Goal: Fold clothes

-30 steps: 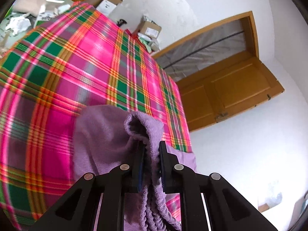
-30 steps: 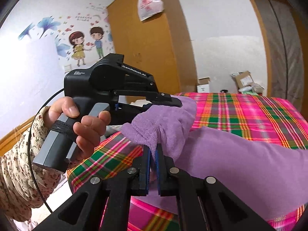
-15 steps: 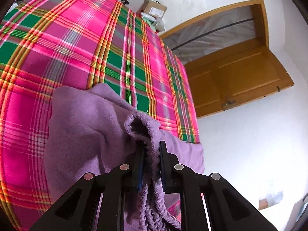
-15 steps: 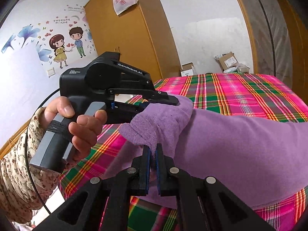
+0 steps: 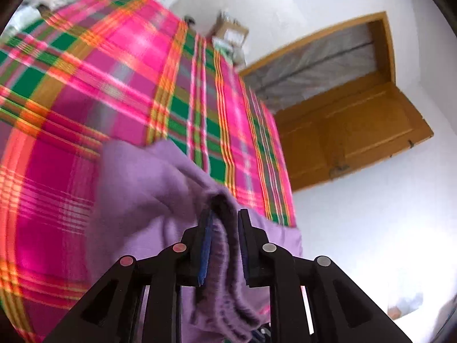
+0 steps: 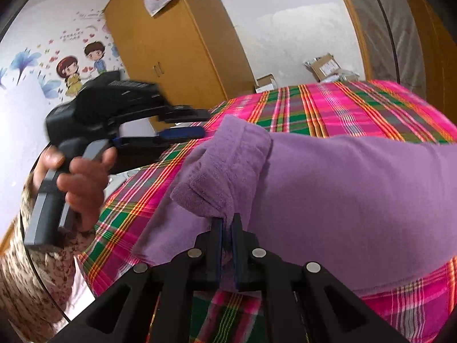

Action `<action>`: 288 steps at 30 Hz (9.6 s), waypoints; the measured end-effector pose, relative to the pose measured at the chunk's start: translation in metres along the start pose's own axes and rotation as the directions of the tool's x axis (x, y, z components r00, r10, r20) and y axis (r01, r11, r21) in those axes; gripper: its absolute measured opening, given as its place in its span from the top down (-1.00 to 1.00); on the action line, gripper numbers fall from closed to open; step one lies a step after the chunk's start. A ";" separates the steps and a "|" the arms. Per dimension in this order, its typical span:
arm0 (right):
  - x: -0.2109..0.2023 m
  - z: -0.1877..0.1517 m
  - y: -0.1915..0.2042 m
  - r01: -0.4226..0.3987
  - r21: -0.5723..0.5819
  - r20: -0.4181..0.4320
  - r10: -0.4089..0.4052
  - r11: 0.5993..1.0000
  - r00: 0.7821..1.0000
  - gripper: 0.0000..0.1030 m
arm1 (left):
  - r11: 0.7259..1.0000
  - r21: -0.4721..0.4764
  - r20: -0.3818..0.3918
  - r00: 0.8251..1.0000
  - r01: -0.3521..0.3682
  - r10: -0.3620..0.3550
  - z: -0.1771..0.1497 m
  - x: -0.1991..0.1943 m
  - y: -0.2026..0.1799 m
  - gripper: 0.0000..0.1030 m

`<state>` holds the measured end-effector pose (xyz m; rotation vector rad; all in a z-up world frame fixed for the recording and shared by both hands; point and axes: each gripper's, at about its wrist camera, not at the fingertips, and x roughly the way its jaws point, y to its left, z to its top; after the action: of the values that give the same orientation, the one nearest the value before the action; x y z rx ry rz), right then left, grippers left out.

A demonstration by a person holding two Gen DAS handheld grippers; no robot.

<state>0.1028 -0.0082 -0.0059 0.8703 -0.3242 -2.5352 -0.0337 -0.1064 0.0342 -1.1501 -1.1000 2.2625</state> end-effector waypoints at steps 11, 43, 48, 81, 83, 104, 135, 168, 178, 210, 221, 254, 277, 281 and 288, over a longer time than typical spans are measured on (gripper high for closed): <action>-0.009 -0.007 -0.025 0.030 0.102 -0.011 -0.029 0.994 1.000 0.55 | 0.996 -0.066 0.059 0.997 -0.054 0.057 -0.034 -0.033 0.048 0.65; 0.007 0.044 -0.073 -0.082 0.252 -0.067 0.102 0.964 0.993 0.63 | 0.994 -0.052 0.022 0.995 -0.094 0.095 -0.067 -0.039 0.072 0.65; -0.015 0.045 -0.078 -0.050 0.276 -0.007 0.054 0.960 0.999 0.63 | 0.994 -0.022 0.028 0.994 -0.103 0.103 -0.069 -0.039 0.064 0.65; 0.047 0.110 -0.112 0.195 0.141 -0.063 -0.187 0.971 0.980 0.89 | 0.989 0.013 0.003 0.989 -0.146 0.146 -0.067 -0.028 0.063 0.65; 0.056 0.108 -0.111 0.244 0.110 -0.097 -0.234 0.964 0.967 0.87 | 0.987 0.013 0.000 0.987 -0.162 0.162 -0.068 -0.028 0.064 0.65; 0.013 0.028 -0.042 0.257 -0.211 -0.060 -0.275 0.943 0.960 0.67 | 0.986 0.010 -0.031 0.986 -0.165 0.165 -0.080 -0.041 0.068 0.65; 0.015 -0.001 0.031 0.211 -0.317 -0.032 -0.233 0.924 0.972 0.58 | 0.975 0.155 -0.101 0.979 -0.160 0.177 -0.120 -0.063 0.048 0.65; 0.061 -0.031 0.105 0.119 -0.458 -0.108 -0.188 0.881 0.976 0.41 | 0.997 0.045 -0.144 0.988 -0.057 0.063 -0.026 -0.008 0.068 0.39; 0.036 -0.015 0.096 0.109 -0.376 -0.056 -0.139 0.920 0.989 0.73 | 1.000 -0.021 -0.191 0.981 -0.023 0.018 0.004 0.021 0.072 0.39; 0.039 -0.034 0.169 -0.094 -0.440 -0.156 0.028 0.893 0.987 0.77 | 0.999 -0.034 -0.088 0.996 -0.007 0.004 0.010 -0.054 0.114 0.80; 0.063 -0.040 0.205 -0.224 -0.441 -0.227 0.133 0.869 0.965 0.77 | 0.996 -0.048 -0.028 0.997 -0.076 0.074 0.011 -0.104 0.148 0.80; 0.007 0.001 0.084 -0.158 -0.205 -0.100 0.140 0.966 0.985 0.35 | 0.970 0.074 0.261 0.943 -0.232 0.205 -0.057 -0.169 0.070 0.60; -0.075 0.017 -0.173 0.587 0.046 -0.098 -0.581 0.808 0.808 0.50 | 0.921 0.383 -0.173 0.974 -0.070 0.146 -0.128 0.021 -0.033 0.56; -0.099 0.017 -0.207 0.636 0.138 -0.107 -0.627 0.759 0.771 0.44 | 0.910 0.411 -0.208 0.967 -0.048 0.145 -0.134 0.036 -0.040 0.55; -0.131 0.036 -0.263 0.556 0.352 -0.070 -0.571 0.753 0.818 0.37 | 0.926 0.377 -0.257 0.961 0.004 0.101 -0.139 0.056 -0.035 0.55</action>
<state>0.0863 0.2870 -0.0019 1.2016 -0.6375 -3.1191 0.0440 0.0160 -0.0172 -1.2828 -0.5081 2.1414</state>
